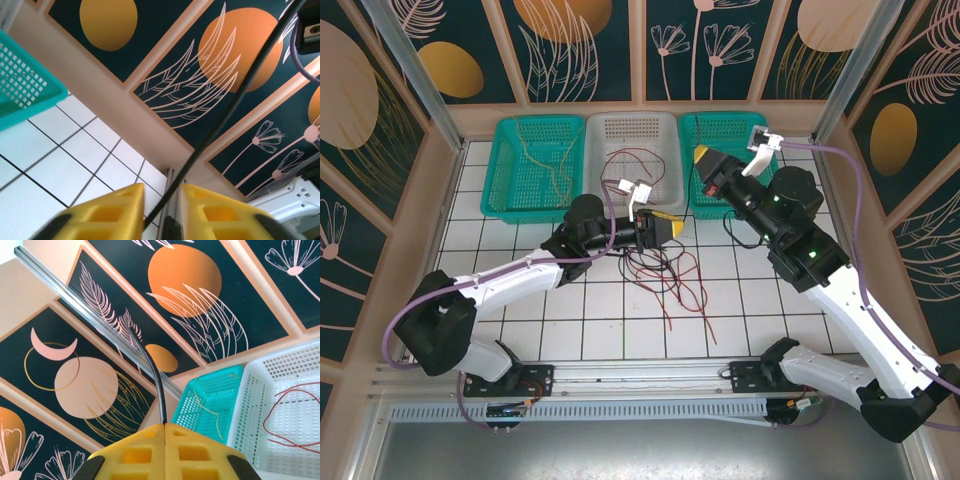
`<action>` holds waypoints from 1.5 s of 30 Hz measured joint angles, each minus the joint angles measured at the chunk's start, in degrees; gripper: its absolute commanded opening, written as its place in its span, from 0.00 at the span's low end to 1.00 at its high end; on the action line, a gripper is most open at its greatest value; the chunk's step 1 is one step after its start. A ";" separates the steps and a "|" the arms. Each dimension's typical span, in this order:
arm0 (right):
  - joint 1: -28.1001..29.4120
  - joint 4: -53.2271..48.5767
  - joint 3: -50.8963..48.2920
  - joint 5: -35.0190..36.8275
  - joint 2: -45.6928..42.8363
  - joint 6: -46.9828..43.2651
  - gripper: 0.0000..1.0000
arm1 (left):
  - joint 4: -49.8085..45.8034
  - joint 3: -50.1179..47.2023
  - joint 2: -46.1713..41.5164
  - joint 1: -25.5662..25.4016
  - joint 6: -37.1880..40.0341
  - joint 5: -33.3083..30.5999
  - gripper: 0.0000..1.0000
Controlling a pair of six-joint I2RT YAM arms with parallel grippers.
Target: Untangle the cables
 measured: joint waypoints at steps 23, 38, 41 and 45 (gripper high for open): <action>-2.99 -3.48 -4.20 -2.69 -0.94 1.62 0.63 | -6.25 6.36 -4.74 0.00 3.30 -10.58 0.00; -3.10 -1.09 -27.12 -11.43 4.72 5.20 0.79 | -8.20 10.67 -7.08 0.11 4.31 -10.32 0.00; -3.10 0.57 -25.88 -12.37 8.44 3.65 0.76 | -8.76 11.56 -7.08 0.11 4.31 -9.57 0.00; -3.10 1.18 -24.83 -12.13 13.14 1.40 0.72 | -9.64 13.05 -7.08 0.11 4.33 -8.39 0.00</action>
